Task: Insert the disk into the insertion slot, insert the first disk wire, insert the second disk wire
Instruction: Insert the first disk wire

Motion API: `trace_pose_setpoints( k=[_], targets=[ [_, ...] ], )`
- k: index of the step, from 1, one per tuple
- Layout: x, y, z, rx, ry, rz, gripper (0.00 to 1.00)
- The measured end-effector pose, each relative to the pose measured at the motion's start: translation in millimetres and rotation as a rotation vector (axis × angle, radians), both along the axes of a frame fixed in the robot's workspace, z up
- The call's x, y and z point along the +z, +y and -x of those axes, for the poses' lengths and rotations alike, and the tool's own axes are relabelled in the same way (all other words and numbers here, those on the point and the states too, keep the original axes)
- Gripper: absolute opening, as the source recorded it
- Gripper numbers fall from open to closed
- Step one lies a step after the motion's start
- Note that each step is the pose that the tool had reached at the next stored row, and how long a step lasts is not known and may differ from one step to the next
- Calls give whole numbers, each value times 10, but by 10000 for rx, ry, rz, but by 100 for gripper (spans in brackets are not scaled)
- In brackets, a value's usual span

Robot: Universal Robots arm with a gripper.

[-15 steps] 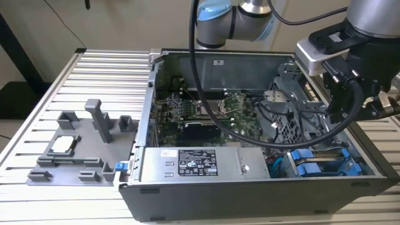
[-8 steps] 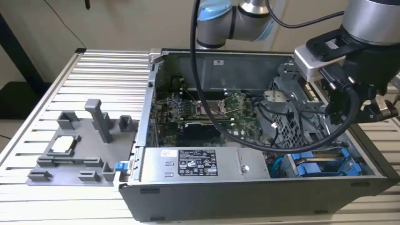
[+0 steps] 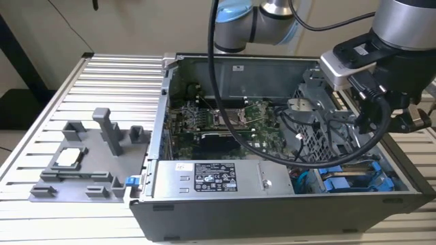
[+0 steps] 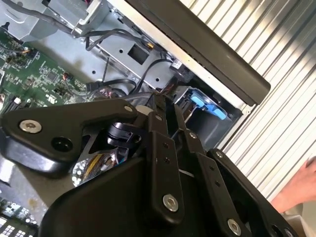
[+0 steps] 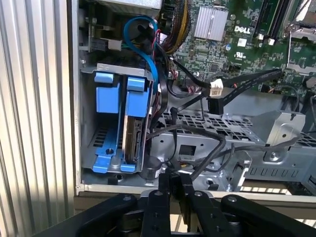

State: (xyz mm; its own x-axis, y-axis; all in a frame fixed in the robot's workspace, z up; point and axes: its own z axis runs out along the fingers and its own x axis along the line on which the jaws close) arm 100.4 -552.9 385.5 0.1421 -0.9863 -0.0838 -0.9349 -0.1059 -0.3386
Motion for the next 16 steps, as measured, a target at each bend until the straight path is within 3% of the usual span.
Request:
trace_pose_setpoints(
  k=[5, 7, 14, 16],
  targets=[
    [-1, -5, -13, 1, 1, 36, 19],
    [-2, -21, -22, 0, 11, 109, 19],
    [-3, -144, -37, -1, 14, 243, 19],
    [-15, -157, -36, -9, 14, 248, 19]
  ],
)
